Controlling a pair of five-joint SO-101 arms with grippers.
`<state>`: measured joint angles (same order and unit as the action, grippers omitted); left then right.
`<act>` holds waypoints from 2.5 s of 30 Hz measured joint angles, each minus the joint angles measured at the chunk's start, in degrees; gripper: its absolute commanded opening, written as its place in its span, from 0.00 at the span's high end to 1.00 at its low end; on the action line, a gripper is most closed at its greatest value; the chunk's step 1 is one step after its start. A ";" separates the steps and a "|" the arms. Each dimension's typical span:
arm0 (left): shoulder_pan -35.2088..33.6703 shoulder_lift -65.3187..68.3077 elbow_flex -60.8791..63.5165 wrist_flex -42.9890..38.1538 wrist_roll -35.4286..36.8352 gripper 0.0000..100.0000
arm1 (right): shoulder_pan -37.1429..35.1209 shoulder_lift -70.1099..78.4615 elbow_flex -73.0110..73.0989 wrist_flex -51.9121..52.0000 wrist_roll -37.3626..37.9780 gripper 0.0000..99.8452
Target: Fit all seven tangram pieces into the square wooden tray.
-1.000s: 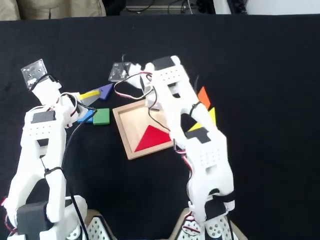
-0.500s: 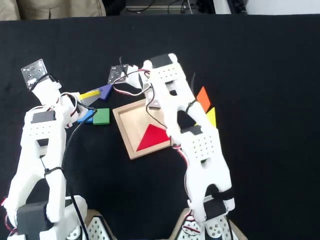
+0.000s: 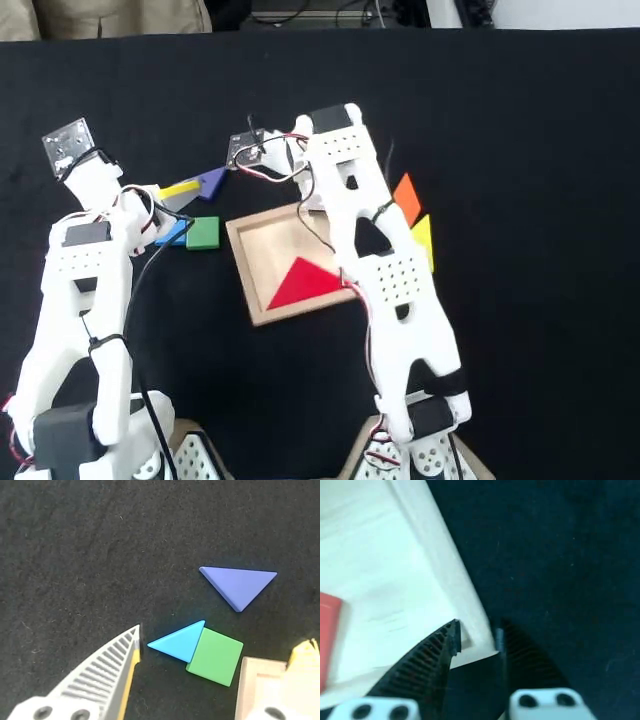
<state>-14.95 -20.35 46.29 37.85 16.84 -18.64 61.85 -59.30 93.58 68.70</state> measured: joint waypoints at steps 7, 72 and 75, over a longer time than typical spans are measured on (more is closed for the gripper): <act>0.00 0.00 0.00 0.00 0.00 0.56 | 0.70 3.78 -7.38 5.36 0.35 0.99; 0.00 0.00 0.00 0.00 0.00 0.56 | 9.14 -38.77 22.59 5.54 -0.88 0.82; 0.00 0.00 0.00 0.00 0.00 0.56 | 10.73 -50.37 35.52 5.36 -0.79 0.82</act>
<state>-14.95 -20.35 46.29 37.85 16.84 -7.91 11.47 -23.78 98.95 67.91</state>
